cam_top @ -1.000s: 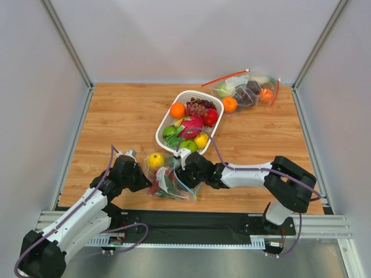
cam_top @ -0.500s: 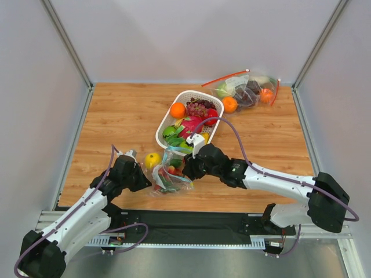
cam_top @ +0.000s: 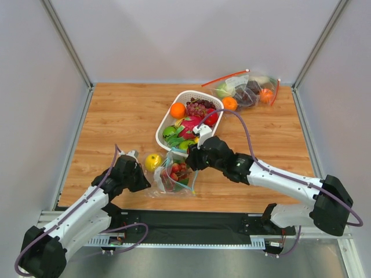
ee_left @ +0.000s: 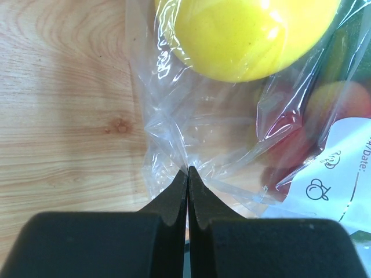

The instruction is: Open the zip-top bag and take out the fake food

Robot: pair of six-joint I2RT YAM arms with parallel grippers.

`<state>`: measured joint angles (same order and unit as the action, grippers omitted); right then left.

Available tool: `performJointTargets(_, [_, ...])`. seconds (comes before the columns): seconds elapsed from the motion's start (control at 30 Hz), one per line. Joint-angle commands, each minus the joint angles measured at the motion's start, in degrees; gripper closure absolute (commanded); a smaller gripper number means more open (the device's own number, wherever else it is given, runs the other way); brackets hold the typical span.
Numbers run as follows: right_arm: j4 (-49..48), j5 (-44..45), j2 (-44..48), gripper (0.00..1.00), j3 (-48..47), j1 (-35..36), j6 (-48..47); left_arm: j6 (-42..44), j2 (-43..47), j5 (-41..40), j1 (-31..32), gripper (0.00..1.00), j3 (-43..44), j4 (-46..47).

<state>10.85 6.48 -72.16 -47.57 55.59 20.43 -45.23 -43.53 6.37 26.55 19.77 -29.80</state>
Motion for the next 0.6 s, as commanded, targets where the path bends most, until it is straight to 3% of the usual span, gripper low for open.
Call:
performJointTargets(0.0, [-2.8,1.3,-0.3,0.96,-6.0,-1.4,1.0,3.2,-0.9,-0.2,0.2,1.0,1.8,-0.1])
performJointTargets(0.27, [0.3,-2.1,-0.4,0.96,-10.8,-1.5,0.0,4.9,-2.6,-1.4,0.2,1.0,4.2,0.2])
performJointTargets(0.57, [12.3,-8.8,7.0,0.95,-13.9,-1.7,-5.3,0.1,-3.3,1.7,0.2,1.0,3.7,7.6])
